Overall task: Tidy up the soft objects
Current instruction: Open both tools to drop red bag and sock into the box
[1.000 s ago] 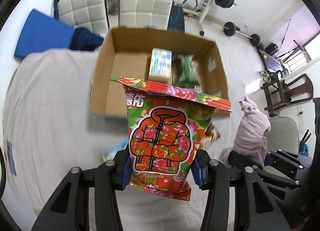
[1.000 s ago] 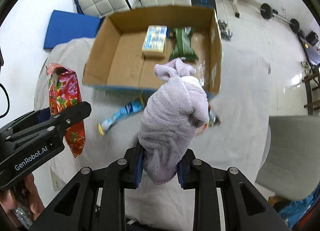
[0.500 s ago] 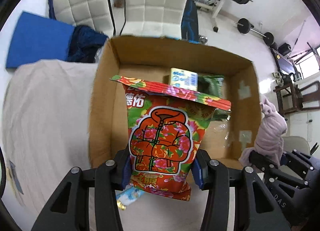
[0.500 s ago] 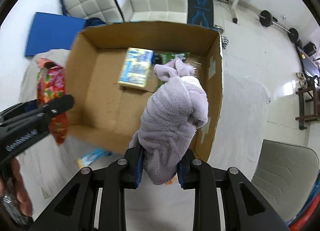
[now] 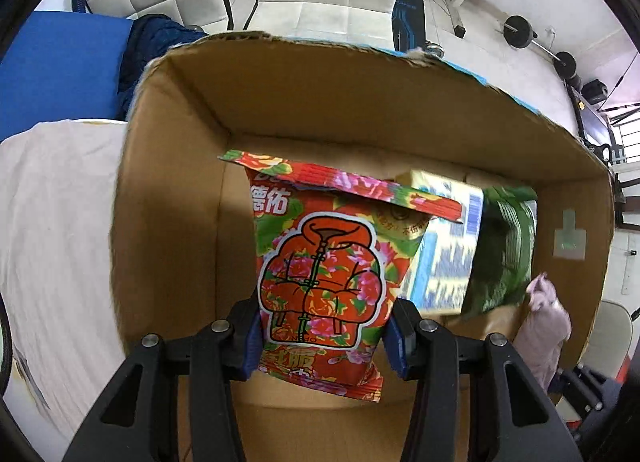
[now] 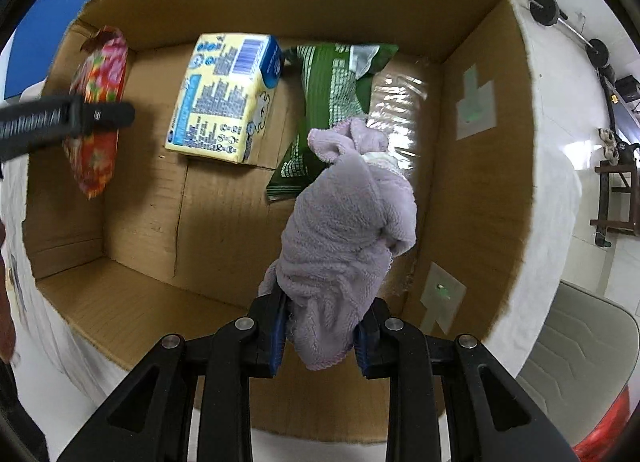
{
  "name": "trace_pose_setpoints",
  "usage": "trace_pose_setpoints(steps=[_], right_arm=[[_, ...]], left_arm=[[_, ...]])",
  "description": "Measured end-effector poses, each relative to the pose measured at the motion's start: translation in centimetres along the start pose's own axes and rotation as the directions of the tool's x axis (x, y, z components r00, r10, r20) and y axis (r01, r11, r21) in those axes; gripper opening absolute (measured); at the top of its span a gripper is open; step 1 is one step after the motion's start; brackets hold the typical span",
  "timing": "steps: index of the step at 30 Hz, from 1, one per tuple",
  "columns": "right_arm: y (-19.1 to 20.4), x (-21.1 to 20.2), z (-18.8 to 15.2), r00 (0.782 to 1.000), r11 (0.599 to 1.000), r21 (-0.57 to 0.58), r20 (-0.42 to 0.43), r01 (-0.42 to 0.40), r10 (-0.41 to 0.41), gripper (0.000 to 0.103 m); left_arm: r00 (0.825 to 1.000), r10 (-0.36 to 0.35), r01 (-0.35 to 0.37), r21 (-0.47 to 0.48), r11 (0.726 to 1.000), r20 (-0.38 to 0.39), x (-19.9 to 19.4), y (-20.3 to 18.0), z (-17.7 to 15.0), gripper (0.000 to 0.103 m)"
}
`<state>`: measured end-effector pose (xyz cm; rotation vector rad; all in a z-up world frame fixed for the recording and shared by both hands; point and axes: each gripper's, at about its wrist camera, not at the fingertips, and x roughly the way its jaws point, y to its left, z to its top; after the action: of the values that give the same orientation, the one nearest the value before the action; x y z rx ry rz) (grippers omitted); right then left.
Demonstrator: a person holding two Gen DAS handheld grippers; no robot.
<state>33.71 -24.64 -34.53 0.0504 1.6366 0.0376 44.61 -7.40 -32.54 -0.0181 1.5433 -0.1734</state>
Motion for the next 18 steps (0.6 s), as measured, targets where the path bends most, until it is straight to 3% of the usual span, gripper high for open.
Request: trace_pose_setpoints(steps=[6, 13, 18], right_arm=[[0.4, 2.2, 0.7, 0.999, 1.000, -0.017, -0.038, 0.013, -0.013, 0.030], [0.3, 2.8, 1.0, 0.998, 1.000, -0.001, -0.058, 0.005, -0.005, 0.045], [0.3, 1.9, 1.0, 0.999, 1.000, 0.019, -0.050, -0.008, 0.008, 0.056]], left_arm=[[1.000, 0.014, -0.013, 0.035, 0.999, -0.024, 1.5, -0.6, 0.7, 0.047], [0.999, -0.002, 0.002, -0.004, 1.000, -0.046, 1.5, -0.3, 0.8, 0.048], [1.000, 0.027, -0.027, -0.009, 1.000, -0.006, -0.4, 0.0, 0.1, 0.059]])
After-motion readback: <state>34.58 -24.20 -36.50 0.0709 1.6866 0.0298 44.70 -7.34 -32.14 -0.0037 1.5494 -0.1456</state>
